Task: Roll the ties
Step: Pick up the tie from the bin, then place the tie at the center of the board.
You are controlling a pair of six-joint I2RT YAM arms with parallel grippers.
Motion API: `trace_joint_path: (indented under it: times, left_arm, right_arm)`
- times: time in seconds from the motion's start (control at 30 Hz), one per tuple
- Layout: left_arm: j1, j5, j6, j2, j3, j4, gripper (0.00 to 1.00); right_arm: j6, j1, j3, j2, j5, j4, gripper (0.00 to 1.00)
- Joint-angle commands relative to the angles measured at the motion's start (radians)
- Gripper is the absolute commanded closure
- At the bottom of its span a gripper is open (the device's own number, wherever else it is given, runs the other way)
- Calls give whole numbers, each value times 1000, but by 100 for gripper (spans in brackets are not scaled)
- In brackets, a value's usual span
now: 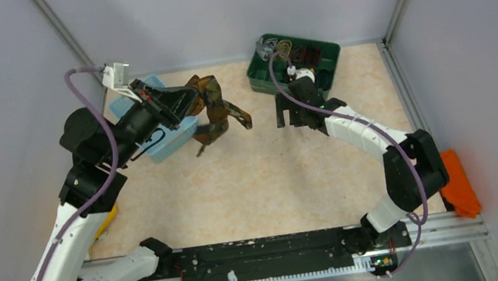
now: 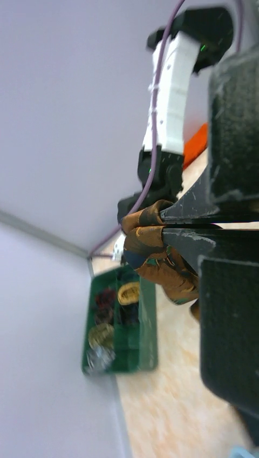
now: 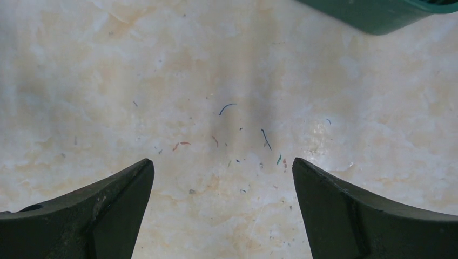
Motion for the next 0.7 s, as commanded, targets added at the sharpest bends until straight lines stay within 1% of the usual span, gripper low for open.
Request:
trace_joint_path:
  times: [0.0,0.1,0.2,0.3,0.4,0.47,0.53,0.67]
  left_arm:
    - [-8,248,-26,-39,5,168,100]
    - [-7,307,-58,-92,-36,288,100]
    - [-8,425,-138,-122,-71,428,100]
    - [-7,471,-184,-127,-105,434,100]
    - [-9,480,-208,-112,-215,476,100]
    - [-8,496,-242,-71,-296,551,100]
    - [-9,505,-261,-7,-337,606,100]
    - [-18,543,-273,164,-306,697,100]
  right_arm:
    - [24,-11,-15,-74,24,11,1]
    - [26,-14,-37,-42,10,24,1]
    - [29,-13,-44,-14,-27,29,1]
    - [53,-13,-87,-74,-18,43,1]
    - [65,-16,-114,-153,30,29,1]
    - [79,-18,-102,-196,58,-6,1]
    - [106,-17,-97,-254,109,-33,1]
    - [140,-36,-115,-405,208,-51,1]
